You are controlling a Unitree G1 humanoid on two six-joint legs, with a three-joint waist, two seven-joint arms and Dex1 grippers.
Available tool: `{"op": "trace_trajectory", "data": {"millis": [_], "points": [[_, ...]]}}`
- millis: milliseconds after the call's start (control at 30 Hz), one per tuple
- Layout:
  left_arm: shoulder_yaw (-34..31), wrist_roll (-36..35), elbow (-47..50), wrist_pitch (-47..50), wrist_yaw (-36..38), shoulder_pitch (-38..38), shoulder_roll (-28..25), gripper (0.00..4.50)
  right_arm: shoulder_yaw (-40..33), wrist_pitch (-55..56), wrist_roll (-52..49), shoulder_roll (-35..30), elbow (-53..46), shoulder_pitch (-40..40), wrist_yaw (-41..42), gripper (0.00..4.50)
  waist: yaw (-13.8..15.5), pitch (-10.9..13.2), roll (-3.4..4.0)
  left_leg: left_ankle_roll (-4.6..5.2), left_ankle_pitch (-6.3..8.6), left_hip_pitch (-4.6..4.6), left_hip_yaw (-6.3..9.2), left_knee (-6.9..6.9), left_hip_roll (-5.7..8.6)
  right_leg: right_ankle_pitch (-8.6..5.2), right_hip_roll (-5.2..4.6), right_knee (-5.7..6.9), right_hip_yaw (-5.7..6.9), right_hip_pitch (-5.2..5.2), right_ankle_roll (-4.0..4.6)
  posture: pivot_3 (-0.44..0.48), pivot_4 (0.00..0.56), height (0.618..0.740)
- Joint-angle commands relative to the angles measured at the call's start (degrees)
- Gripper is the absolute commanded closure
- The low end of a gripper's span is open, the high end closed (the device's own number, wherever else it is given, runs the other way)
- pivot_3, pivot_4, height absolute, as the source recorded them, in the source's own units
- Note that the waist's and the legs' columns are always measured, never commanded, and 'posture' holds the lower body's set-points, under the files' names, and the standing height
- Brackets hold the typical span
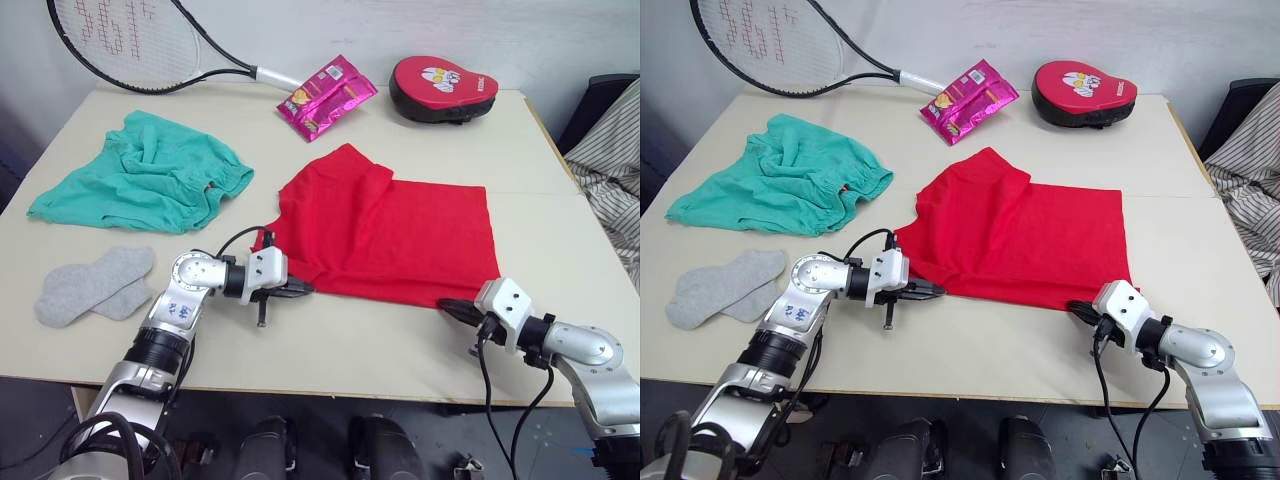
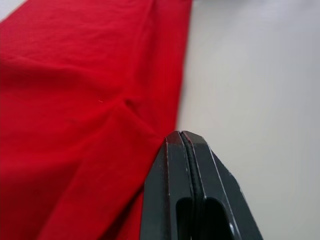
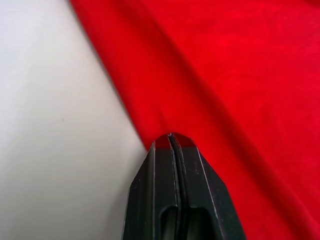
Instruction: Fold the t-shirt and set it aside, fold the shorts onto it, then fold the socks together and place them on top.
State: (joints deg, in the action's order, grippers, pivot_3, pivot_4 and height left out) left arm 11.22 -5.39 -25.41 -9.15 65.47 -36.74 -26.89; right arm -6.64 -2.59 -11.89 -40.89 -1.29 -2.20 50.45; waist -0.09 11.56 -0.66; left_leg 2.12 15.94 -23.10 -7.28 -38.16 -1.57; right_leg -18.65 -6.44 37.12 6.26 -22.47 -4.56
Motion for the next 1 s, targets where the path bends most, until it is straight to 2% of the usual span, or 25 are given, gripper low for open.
{"op": "trace_trajectory", "data": {"millis": [33, 367, 467, 533, 633, 800, 900, 1000], "points": [[-2.0, -0.6, -3.0, -0.3, -2.0, -2.0, 0.8, 4.5, -1.3, -0.2, -0.1, 0.6, 1.9, -1.2, -1.8, 4.49, 0.0, 0.0, 0.0, 0.0, 0.0, 0.0, 0.0, -0.01, 0.0, 0.0, 0.0, 0.0, 0.0, 0.0, 0.0, 0.0, 0.15, 0.74], [-5.1, 4.4, -16.2, -5.8, -17.0, -7.0, 1.5, 4.5, -6.0, -4.3, 0.5, 0.5, 5.9, -1.0, -9.9, 4.49, 0.2, 0.0, -0.04, 0.03, -0.01, -0.02, 0.02, -0.03, 0.03, 0.01, -0.06, -0.01, 0.02, 0.02, -0.02, 0.0, 0.15, 0.74], [-8.0, 2.9, -18.5, -8.2, -20.0, -7.7, 1.1, 4.5, -9.3, -4.5, -0.2, -0.1, 6.9, 0.2, -11.3, 4.49, 0.2, 0.0, -0.05, 0.03, -0.01, -0.02, 0.03, -0.03, 0.03, 0.01, -0.06, -0.02, 0.02, 0.02, -0.02, 0.0, 0.15, 0.74], [-9.8, 0.6, -17.6, -9.1, -18.2, -7.3, 0.8, 4.5, -11.2, -4.0, -0.6, -0.5, 7.3, 1.1, -11.6, 4.49, 0.2, 0.0, -0.05, 0.04, 0.0, -0.04, 0.03, -0.03, 0.03, 0.01, -0.07, -0.02, 0.03, 0.01, -0.02, 0.0, 0.15, 0.74], [-11.2, -5.5, -11.4, -6.3, -8.2, -4.0, -0.8, 4.5, -13.3, -2.5, -2.4, -0.6, 6.3, 2.2, -9.9, 4.49, 0.0, 0.0, -0.04, 0.03, -0.01, -0.04, 0.02, 0.0, 0.03, 0.01, -0.06, -0.03, 0.03, 0.01, -0.02, 0.0, 0.15, 0.74], [-8.9, -6.1, -0.9, -3.9, -0.5, 1.9, -5.1, 4.5, -12.1, -0.6, -4.0, -0.9, -0.3, 4.4, -5.2, 4.49, -0.3, 0.0, -0.04, -0.04, -0.04, 0.0, -0.03, 0.07, -0.03, 0.01, 0.02, -0.01, -0.03, -0.02, -0.02, 0.0, 0.15, 0.74], [-6.8, -4.0, 2.6, -3.6, -0.8, 4.2, -4.3, 4.5, -7.8, 1.4, -1.6, -0.4, -1.9, 5.0, -3.3, 4.49, -0.1, 0.0, -0.03, -0.04, -0.04, 0.01, -0.02, 0.07, -0.02, 0.01, 0.02, -0.01, -0.04, -0.02, -0.02, 0.0, 0.15, 0.74], [-5.4, 0.5, 0.1, -2.6, -6.5, 4.2, -2.9, 4.5, -5.5, 1.8, 0.1, 1.2, 1.3, 3.1, -5.1, 4.49, 0.3, -0.1, -0.05, 0.02, -0.01, 0.01, 0.01, 0.02, 0.03, 0.01, -0.05, -0.01, -0.02, 0.02, -0.03, 0.0, 0.15, 0.74]]}}
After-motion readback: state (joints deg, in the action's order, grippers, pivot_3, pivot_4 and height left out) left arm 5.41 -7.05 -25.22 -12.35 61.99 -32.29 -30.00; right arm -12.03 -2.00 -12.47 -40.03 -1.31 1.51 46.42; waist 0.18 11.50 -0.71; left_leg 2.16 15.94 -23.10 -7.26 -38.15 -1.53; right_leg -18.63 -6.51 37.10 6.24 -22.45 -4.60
